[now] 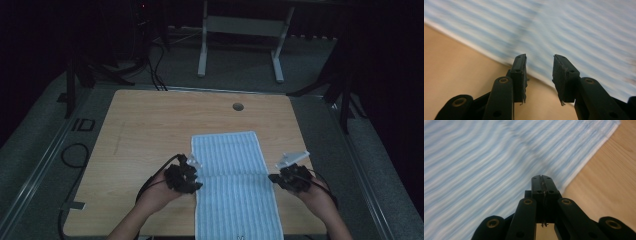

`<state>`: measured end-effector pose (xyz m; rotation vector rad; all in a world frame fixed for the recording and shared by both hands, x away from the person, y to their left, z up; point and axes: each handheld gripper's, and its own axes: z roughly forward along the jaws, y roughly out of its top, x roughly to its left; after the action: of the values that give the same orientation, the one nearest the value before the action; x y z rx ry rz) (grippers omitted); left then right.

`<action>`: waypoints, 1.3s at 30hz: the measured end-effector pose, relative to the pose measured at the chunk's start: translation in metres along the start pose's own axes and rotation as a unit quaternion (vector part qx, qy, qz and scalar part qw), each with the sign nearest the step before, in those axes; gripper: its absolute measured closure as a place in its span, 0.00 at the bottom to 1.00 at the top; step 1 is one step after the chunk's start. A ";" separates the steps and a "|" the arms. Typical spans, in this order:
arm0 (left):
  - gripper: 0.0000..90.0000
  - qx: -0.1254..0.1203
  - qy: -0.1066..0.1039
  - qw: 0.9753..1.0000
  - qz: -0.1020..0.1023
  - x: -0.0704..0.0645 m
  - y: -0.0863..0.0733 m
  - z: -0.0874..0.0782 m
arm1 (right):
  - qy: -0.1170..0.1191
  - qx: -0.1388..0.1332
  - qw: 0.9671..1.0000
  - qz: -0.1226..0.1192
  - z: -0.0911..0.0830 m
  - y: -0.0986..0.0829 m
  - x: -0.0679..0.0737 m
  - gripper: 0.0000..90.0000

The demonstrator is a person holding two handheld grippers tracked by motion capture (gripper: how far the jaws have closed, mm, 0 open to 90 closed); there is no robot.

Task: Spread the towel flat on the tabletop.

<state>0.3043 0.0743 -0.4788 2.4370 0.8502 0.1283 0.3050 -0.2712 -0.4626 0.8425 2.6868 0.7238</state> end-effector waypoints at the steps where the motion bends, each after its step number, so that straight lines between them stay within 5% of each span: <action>1: 0.70 0.000 -0.001 1.000 -0.010 0.009 0.005 0.006 | 0.005 0.005 1.000 0.003 0.011 0.006 -0.006 0.99; 6: 0.75 0.019 0.002 0.999 -0.044 0.036 0.017 0.030 | -0.014 0.033 0.999 0.010 0.057 0.030 -0.033 0.99; 9: 0.75 0.051 0.011 0.997 -0.055 0.052 0.021 0.052 | -0.004 0.053 0.998 0.021 0.079 0.036 -0.042 0.99; 13: 0.74 0.049 -0.010 0.997 -0.061 0.060 0.024 0.067 | 0.000 0.071 0.997 0.030 0.098 0.036 -0.045 0.98; 20: 0.74 0.056 0.030 0.997 -0.054 0.072 0.042 0.076 | -0.008 0.069 0.997 0.038 0.103 0.042 -0.052 0.95; 26: 0.71 0.056 0.035 0.996 -0.062 0.082 0.057 0.084 | -0.030 0.085 0.995 0.053 0.112 0.055 -0.069 0.95; 30: 0.70 0.054 0.038 0.995 -0.080 0.093 0.064 0.088 | -0.019 0.083 0.993 0.082 0.117 0.062 -0.084 0.96; 33: 0.70 0.051 0.051 0.995 -0.070 0.096 0.069 0.091 | -0.021 0.082 0.990 0.113 0.121 0.068 -0.095 0.96; 36: 0.67 0.056 0.051 0.995 -0.071 0.098 0.071 0.087 | -0.029 0.089 0.991 0.100 0.123 0.073 -0.093 0.93; 39: 0.67 0.031 0.038 0.997 -0.067 0.090 0.065 0.074 | -0.017 0.069 0.994 0.088 0.113 0.071 -0.086 0.91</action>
<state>0.4307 0.0512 -0.5147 2.4355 1.0644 0.1485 0.4479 -0.2278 -0.5155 1.1266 2.6796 0.5590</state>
